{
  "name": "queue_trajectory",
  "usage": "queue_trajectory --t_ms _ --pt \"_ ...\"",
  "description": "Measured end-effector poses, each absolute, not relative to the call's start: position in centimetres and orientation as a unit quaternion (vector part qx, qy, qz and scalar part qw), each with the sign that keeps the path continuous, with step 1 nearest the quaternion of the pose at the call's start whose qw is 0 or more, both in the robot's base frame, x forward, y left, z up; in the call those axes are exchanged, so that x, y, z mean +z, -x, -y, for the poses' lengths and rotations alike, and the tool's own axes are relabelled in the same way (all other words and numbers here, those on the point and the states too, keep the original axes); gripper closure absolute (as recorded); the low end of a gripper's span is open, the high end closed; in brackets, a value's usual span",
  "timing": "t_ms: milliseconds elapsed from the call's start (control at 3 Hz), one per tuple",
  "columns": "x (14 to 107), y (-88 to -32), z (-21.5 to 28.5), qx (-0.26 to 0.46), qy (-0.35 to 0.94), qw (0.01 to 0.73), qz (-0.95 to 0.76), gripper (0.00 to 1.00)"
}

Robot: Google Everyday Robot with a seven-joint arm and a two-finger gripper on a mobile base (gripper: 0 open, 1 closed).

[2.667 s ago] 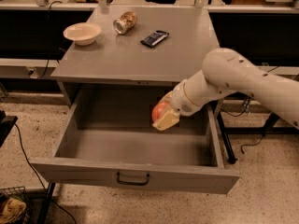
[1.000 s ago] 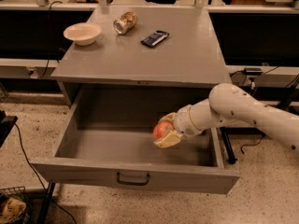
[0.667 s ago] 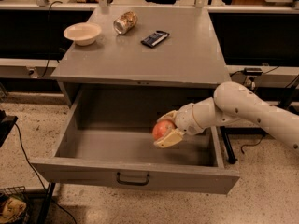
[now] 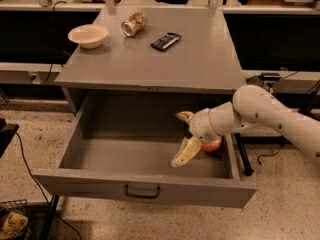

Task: Place apple into top drawer

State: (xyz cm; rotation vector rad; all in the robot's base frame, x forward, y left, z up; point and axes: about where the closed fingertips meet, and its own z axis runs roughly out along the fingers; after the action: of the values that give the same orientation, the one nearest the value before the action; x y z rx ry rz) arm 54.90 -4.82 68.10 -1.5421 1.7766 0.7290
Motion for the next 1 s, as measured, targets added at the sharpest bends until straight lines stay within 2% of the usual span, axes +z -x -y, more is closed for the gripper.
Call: queue_trajectory --t_ms 667,1000 --pt "71.6 -52.7 6.5 0.261 0.575 0.380 -0.675 0.00" --pt "75.5 -50.3 9.4 0.231 0.541 0.432 -0.683 0.00"
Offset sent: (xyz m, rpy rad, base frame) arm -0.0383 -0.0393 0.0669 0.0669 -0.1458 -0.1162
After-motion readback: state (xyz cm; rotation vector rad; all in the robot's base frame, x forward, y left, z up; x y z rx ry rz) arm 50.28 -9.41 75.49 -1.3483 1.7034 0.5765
